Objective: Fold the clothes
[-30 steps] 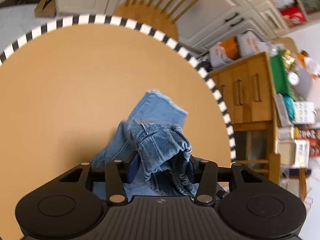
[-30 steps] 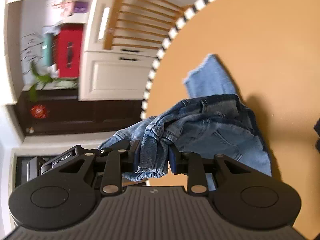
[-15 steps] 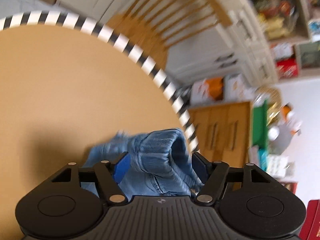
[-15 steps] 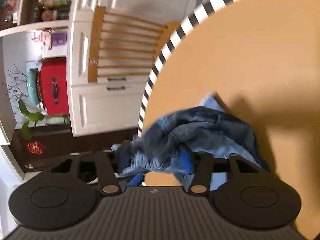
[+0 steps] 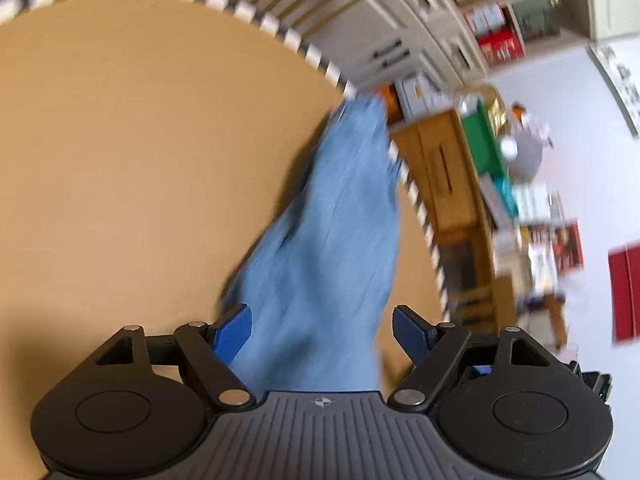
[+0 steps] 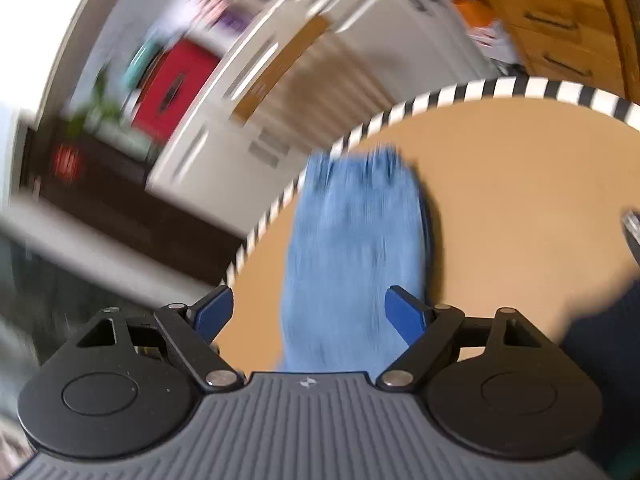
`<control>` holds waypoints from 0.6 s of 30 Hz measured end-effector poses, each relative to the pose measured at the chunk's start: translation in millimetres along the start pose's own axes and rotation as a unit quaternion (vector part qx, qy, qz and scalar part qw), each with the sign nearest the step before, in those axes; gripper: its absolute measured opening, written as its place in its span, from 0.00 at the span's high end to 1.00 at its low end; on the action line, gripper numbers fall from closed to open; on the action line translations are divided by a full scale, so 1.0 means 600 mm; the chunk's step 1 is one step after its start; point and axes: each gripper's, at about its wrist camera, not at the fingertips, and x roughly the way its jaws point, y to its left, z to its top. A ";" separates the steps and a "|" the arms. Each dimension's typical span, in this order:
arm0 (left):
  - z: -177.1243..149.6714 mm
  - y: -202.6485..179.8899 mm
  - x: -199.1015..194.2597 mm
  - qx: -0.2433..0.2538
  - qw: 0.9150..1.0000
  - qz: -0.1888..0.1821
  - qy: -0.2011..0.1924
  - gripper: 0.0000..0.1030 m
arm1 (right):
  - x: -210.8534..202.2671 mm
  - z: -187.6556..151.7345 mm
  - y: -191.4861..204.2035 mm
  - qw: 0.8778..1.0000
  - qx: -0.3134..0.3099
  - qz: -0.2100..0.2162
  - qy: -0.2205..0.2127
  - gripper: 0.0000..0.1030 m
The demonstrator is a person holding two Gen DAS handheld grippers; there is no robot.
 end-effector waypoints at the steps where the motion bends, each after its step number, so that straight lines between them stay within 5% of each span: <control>1: -0.027 0.015 0.001 -0.003 1.000 -0.003 0.013 0.23 | -0.008 -0.032 -0.008 1.000 0.003 0.001 0.014 0.19; 5: -0.104 0.067 0.008 -0.030 0.999 -0.028 0.035 0.23 | -0.010 -0.126 -0.068 0.995 0.089 0.005 0.050 0.26; 10: -0.132 0.087 0.033 -0.064 0.995 -0.063 0.043 0.21 | 0.004 -0.164 -0.128 0.978 0.198 0.040 0.059 0.27; 15: -0.141 0.081 0.022 -0.083 0.994 -0.069 0.034 0.19 | 0.027 -0.162 -0.115 0.980 0.172 0.050 0.083 0.41; 18: -0.141 0.069 0.007 -0.076 0.994 -0.076 0.027 0.19 | 0.021 -0.157 -0.070 0.986 0.117 0.077 0.089 0.35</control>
